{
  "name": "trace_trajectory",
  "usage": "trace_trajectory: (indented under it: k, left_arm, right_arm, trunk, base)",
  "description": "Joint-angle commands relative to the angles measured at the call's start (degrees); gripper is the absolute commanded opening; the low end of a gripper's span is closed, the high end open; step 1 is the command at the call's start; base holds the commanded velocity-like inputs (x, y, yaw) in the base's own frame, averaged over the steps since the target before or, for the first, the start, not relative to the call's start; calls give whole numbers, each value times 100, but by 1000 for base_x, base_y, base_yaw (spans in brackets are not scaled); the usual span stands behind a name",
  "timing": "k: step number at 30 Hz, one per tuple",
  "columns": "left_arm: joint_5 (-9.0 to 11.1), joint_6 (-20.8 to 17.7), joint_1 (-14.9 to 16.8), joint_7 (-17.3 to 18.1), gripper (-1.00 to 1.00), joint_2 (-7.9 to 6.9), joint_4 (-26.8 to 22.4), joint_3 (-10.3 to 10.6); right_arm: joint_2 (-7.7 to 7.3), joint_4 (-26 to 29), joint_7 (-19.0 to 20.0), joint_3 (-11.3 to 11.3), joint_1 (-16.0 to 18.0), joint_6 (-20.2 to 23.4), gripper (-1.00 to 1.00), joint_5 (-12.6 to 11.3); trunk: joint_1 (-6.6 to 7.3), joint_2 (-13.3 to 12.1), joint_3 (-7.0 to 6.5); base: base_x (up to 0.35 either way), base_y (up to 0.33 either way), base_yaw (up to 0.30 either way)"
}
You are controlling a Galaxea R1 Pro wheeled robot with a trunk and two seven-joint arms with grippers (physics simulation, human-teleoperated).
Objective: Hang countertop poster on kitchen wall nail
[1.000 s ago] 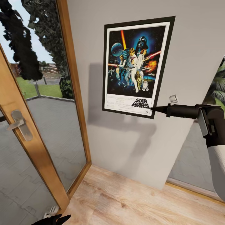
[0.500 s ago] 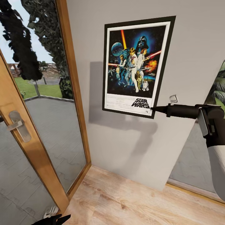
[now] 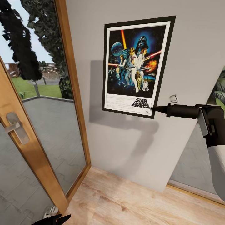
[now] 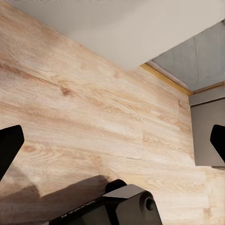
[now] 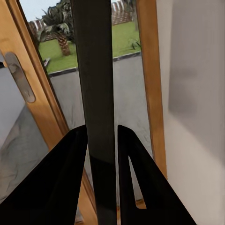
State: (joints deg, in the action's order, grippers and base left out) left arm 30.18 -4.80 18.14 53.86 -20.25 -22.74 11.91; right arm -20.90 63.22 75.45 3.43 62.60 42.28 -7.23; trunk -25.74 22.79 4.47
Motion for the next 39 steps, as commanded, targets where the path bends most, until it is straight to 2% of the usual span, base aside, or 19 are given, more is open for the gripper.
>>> trace_trajectory:
  k: [1,39]
  left_arm:
    - [58,-51,5,11,100,-6,-3,31]
    - [58,-50,5,11,100,-6,-3,31]
  right_arm:
    - [-1,-1,14,0,6,52,-100,-24]
    - [-1,4,14,18,6,52,-100,-24]
  trunk:
    - [-5,13,13]
    - [-5,13,13]
  base:
    - [89,0,0]
    - [78,0,0]
